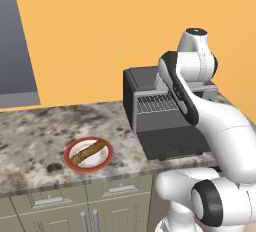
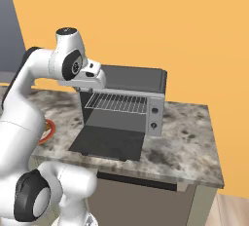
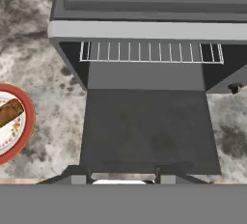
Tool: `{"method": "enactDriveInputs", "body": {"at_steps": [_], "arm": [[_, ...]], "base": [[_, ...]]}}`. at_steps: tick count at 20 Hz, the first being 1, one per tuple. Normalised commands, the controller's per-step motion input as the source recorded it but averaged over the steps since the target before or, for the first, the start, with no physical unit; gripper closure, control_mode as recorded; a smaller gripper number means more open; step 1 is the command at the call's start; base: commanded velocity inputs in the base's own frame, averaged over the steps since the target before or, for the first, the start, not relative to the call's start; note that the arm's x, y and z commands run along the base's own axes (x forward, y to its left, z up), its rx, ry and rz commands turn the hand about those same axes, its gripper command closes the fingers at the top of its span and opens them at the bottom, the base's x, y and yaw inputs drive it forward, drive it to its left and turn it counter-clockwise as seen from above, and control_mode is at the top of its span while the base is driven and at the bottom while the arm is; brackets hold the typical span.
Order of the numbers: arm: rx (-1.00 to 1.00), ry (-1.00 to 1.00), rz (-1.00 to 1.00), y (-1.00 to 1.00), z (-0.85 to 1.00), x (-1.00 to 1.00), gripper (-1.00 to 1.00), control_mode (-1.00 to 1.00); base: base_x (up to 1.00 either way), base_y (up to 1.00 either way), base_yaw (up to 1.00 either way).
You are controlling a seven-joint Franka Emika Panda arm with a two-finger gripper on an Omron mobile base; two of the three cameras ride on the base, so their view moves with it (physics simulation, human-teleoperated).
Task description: Pull the toaster oven rack outwards. Pick up the baguette from the plate and place it on the toaster oven rack. Close the toaster oven door fully and set the temperature to the lowest setting.
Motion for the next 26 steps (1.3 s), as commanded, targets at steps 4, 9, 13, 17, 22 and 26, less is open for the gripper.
{"method": "enactDriveInputs", "body": {"at_steps": [4,9,13,17,22,26], "arm": [[0.00,-0.11,0.00,0.00,0.00,-0.32,-1.00,-1.00],[0.13,-0.36,0.00,0.00,-0.01,-0.27,-1.00,-1.00],[0.39,-0.41,0.00,-0.01,-0.27,0.00,-1.00,-1.00],[0.41,-0.24,0.00,0.00,-0.21,0.00,-1.00,-1.00],[0.31,-0.06,0.00,-0.04,-0.02,0.11,-1.00,-1.00],[0.13,0.24,0.00,-0.29,0.03,0.21,-1.00,-1.00]], "base": [[0.00,0.00,0.00],[0.00,0.00,0.00],[0.00,0.00,0.00],[0.00,0.00,0.00],[0.00,0.00,0.00],[0.00,0.00,0.00]]}}
